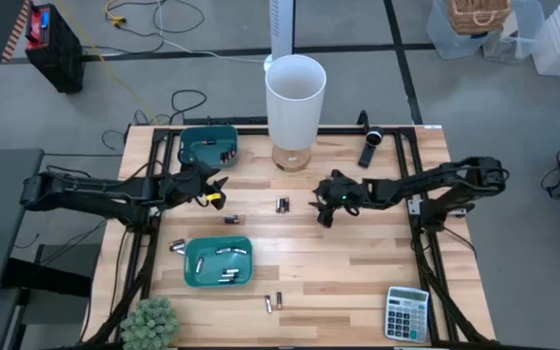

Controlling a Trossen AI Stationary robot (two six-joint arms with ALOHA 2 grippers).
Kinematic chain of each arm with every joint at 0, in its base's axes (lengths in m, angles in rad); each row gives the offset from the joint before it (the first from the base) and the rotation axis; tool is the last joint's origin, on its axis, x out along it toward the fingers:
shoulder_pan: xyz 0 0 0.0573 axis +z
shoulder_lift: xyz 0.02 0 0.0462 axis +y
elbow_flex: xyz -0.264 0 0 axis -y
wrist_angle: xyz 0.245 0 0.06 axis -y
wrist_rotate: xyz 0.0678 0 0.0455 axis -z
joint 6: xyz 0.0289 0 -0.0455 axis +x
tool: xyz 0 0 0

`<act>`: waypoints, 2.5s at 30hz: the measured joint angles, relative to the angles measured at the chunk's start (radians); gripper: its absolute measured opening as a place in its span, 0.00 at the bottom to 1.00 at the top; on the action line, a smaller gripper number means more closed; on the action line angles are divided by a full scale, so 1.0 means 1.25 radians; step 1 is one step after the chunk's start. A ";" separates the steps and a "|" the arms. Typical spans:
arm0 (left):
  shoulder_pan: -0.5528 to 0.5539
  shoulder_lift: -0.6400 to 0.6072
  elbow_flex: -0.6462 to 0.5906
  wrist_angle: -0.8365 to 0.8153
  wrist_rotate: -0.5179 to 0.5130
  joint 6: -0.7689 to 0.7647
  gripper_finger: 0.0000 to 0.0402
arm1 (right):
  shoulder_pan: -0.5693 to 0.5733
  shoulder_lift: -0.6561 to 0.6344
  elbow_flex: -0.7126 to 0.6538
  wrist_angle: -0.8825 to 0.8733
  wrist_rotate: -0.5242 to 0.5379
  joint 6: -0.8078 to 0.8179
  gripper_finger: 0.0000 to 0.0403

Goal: Sort batteries
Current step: Put the black battery into the blue bin

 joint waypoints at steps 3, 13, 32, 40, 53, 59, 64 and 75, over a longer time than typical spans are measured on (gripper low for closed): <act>0.000 0.000 0.000 -0.004 0.007 0.000 0.43 | 0.018 0.051 0.044 -0.006 -0.002 -0.048 0.54; -0.007 0.000 0.000 -0.004 0.015 -0.003 0.43 | 0.029 0.192 0.195 -0.058 -0.012 -0.080 0.62; -0.008 0.000 0.000 -0.024 0.029 -0.011 0.43 | -0.002 0.298 0.305 -0.104 -0.043 0.094 0.63; -0.008 0.000 0.000 -0.024 0.029 -0.011 0.43 | -0.013 0.297 0.305 -0.124 -0.022 0.110 0.63; -0.008 0.000 0.000 -0.024 0.028 -0.011 0.43 | -0.013 0.297 0.304 -0.121 0.002 0.116 0.63; -0.008 0.000 0.000 -0.024 0.028 -0.012 0.43 | -0.010 0.297 0.296 -0.108 0.023 0.116 0.63; -0.008 0.000 0.000 -0.026 0.028 -0.012 0.43 | -0.010 0.297 0.288 -0.096 0.026 0.123 0.63; -0.008 0.000 0.000 -0.027 0.028 -0.013 0.43 | -0.009 0.297 0.283 -0.093 0.048 0.137 0.63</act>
